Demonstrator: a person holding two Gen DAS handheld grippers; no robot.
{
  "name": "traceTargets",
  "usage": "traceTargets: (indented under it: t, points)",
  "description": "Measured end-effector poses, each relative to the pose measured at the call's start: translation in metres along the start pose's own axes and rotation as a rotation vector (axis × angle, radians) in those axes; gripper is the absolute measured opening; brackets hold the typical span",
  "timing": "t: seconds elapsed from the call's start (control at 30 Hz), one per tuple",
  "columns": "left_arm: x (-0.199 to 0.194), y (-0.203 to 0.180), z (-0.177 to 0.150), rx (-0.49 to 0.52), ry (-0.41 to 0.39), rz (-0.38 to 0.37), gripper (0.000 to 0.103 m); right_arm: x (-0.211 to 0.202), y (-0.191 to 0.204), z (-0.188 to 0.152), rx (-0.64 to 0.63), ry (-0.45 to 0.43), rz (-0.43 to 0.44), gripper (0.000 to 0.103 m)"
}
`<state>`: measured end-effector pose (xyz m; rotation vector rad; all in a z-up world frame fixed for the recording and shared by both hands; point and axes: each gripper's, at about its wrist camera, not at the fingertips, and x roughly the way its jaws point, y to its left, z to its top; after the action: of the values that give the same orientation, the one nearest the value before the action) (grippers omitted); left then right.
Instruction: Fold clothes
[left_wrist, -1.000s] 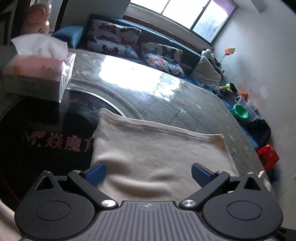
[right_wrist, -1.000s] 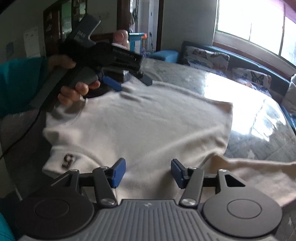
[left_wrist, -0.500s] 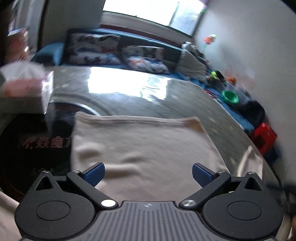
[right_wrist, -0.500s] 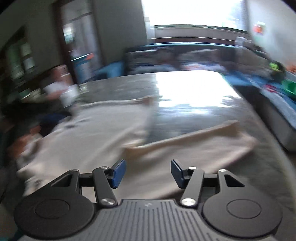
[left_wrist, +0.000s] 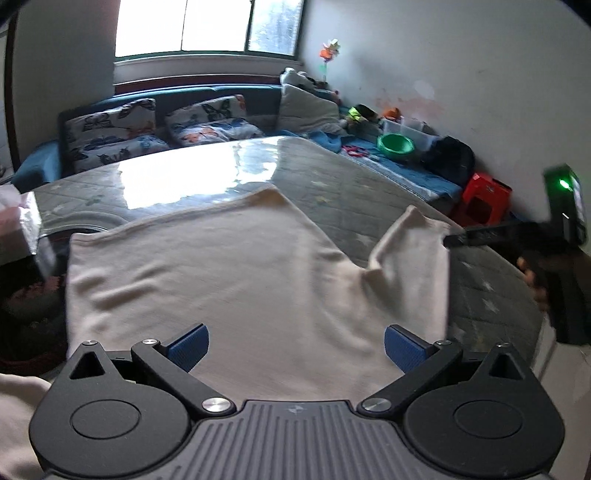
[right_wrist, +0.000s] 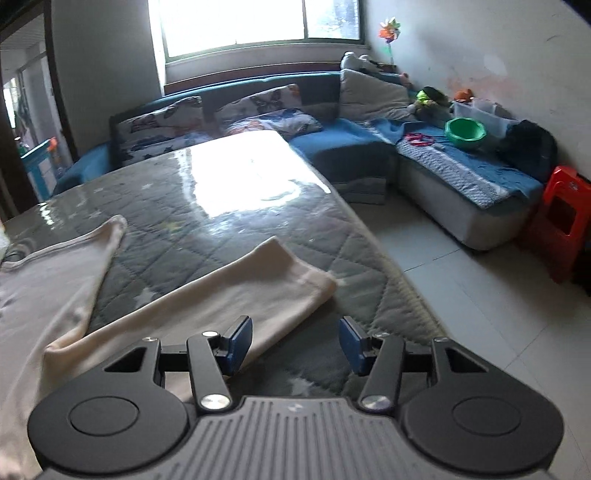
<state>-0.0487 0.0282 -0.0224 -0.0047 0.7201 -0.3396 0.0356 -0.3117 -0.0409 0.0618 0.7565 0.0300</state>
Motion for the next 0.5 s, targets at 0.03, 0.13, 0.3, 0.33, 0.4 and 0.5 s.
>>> traceTargets:
  t: [0.03, 0.13, 0.3, 0.33, 0.4, 0.5]
  points:
    - [0.000, -0.004, -0.001, 0.012, 0.002, 0.000, 0.103, 0.003, 0.001, 0.000, 0.001, 0.003, -0.003, 0.049]
    - [0.001, -0.011, -0.004, 0.027, 0.003, -0.006, 0.103, 0.008, 0.003, 0.002, 0.002, 0.014, -0.010, 0.044]
    - [0.003, -0.017, -0.005, 0.015, 0.009, -0.022, 0.103, 0.011, 0.005, 0.002, -0.005, 0.019, -0.010, 0.032]
    - [0.004, -0.018, -0.006, 0.017, 0.012, -0.024, 0.103, 0.012, 0.006, 0.003, -0.009, 0.020, -0.008, 0.030]
    - [0.005, -0.019, -0.007, 0.023, 0.015, -0.021, 0.103, 0.012, 0.007, 0.005, -0.012, 0.019, -0.009, 0.027]
    - [0.006, -0.021, -0.008, 0.019, 0.014, -0.022, 0.103, 0.014, 0.005, 0.007, 0.002, 0.021, -0.010, 0.027]
